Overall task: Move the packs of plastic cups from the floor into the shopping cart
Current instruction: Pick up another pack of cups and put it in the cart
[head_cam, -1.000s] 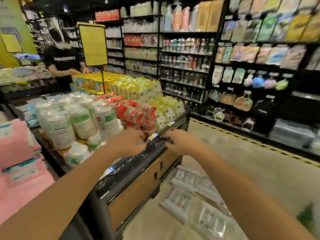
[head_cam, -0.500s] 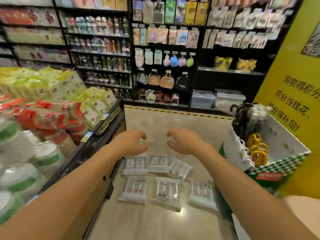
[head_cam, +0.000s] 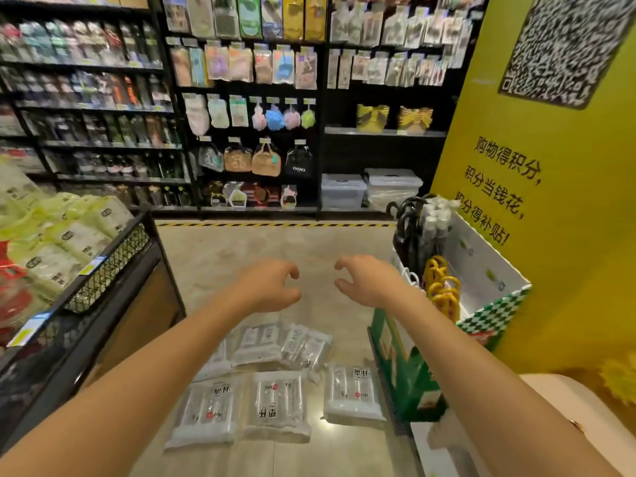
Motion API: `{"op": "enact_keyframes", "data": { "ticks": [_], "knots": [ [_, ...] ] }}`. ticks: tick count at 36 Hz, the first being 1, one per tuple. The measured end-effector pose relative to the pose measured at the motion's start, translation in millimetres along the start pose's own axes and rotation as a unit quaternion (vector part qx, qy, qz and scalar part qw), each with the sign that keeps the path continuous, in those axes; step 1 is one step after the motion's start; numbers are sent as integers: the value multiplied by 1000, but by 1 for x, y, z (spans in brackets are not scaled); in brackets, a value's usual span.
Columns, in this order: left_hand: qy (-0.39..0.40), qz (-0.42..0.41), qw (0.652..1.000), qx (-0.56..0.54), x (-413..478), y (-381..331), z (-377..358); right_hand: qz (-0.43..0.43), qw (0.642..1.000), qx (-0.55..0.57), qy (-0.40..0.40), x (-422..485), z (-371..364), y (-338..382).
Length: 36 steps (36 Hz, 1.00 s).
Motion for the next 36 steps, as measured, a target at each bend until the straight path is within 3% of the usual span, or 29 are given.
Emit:
{"op": "enact_keyframes", "data": {
  "ticks": [7,22,36],
  "knots": [
    [16,-23,1000,-9,72,-28,-21,-33,999,-3,16,36,-10,-63],
    [50,-66,996,-42,255,-19,-38,-89,995,-5,35,163,-35,-147],
    [87,-54,991,-90,405,-15,-97,-131,990,12,52,275,-94,-237]
  ]
}}
Point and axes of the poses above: each hand's wrist, its own x-axis towards the middle knuckle, its own z-axis out of the back of the hand, y = z × x, the point moved 8 cm from there along x, towards the middle knuckle, and after that the axes turned 3 degrees about -x, right-handed, at the moved point
